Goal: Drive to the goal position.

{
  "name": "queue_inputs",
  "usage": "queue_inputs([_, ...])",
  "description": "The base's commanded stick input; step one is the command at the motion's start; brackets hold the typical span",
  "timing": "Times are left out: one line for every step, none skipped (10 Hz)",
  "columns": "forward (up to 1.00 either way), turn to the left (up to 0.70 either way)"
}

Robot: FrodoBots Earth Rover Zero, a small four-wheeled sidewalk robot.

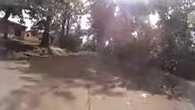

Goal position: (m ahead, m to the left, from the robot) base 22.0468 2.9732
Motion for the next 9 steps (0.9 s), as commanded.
queue_inputs([1.0,0.0])
queue_inputs([1.0,0.0])
queue_inputs([1.0,0.0])
queue_inputs([1.0,0.0])
queue_inputs([1.0,0.0])
queue_inputs([1.0,0.0])
queue_inputs([1.0,0.08])
queue_inputs([1.0,0.25])
queue_inputs([1.0,0.07])
